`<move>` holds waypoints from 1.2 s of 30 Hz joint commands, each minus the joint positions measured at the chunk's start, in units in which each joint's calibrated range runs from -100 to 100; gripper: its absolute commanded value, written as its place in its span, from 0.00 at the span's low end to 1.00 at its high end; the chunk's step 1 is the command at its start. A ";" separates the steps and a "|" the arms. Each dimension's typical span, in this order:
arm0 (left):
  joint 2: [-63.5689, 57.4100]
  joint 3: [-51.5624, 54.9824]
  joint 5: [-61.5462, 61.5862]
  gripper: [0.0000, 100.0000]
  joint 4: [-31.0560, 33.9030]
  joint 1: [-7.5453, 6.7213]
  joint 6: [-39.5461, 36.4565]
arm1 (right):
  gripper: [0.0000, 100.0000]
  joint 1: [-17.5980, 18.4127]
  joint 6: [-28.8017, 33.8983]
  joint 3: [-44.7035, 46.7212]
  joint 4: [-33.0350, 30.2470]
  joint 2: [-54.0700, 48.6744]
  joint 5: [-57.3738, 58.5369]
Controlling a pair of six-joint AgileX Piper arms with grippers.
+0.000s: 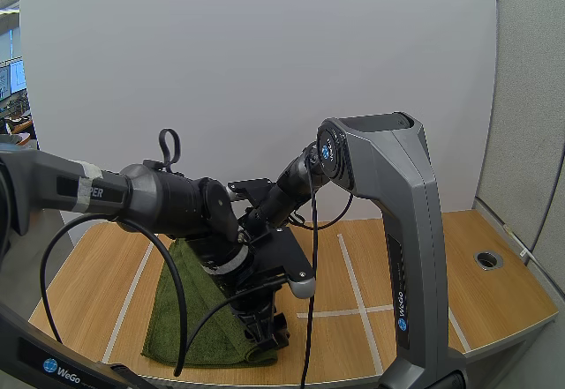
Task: Fold the towel
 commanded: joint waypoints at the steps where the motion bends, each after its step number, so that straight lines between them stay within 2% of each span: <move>1: 3.36 -0.66 -6.45 0.93 3.67 -2.52 -2.12 | 0.00 -0.03 -0.57 -0.20 0.28 -0.20 -0.72; 4: 5.67 -0.66 -8.28 0.93 5.35 -3.16 -3.33 | 0.00 -0.03 -0.57 -0.20 0.28 -0.20 -0.72; 9: 7.04 -0.66 -8.66 0.93 6.06 -3.16 -4.17 | 0.00 -0.03 -0.57 -0.20 0.28 -0.20 -0.72; 11: 7.04 -0.66 -9.31 0.91 6.06 -3.16 -4.17 | 0.00 -0.03 -0.57 -0.20 0.28 -0.20 -0.72; 13: 7.04 -0.66 -10.59 0.84 6.06 -3.16 -4.74 | 0.00 -0.03 -0.57 -0.20 0.28 -0.20 -0.72; 15: 7.04 -0.66 -11.43 0.71 6.06 -3.16 -5.05 | 0.00 -0.03 -0.57 -0.20 0.28 -0.20 -0.72; 19: 7.04 -0.66 -12.03 0.38 6.21 -3.16 -5.96 | 0.00 -0.03 -0.57 -0.20 0.28 -0.20 -0.72; 23: 7.04 -0.66 -10.54 0.00 6.58 -3.16 -6.16 | 0.00 -0.03 -0.57 -0.20 0.28 -0.20 -0.72; 30: 6.60 -0.66 -7.98 0.00 8.09 -3.16 -7.50 | 0.00 -0.03 -0.25 -0.20 0.33 -0.20 -0.94; 36: 3.39 -0.66 -2.14 0.00 17.94 -3.16 -14.28 | 0.00 -0.03 0.05 -0.20 0.33 -0.20 -0.74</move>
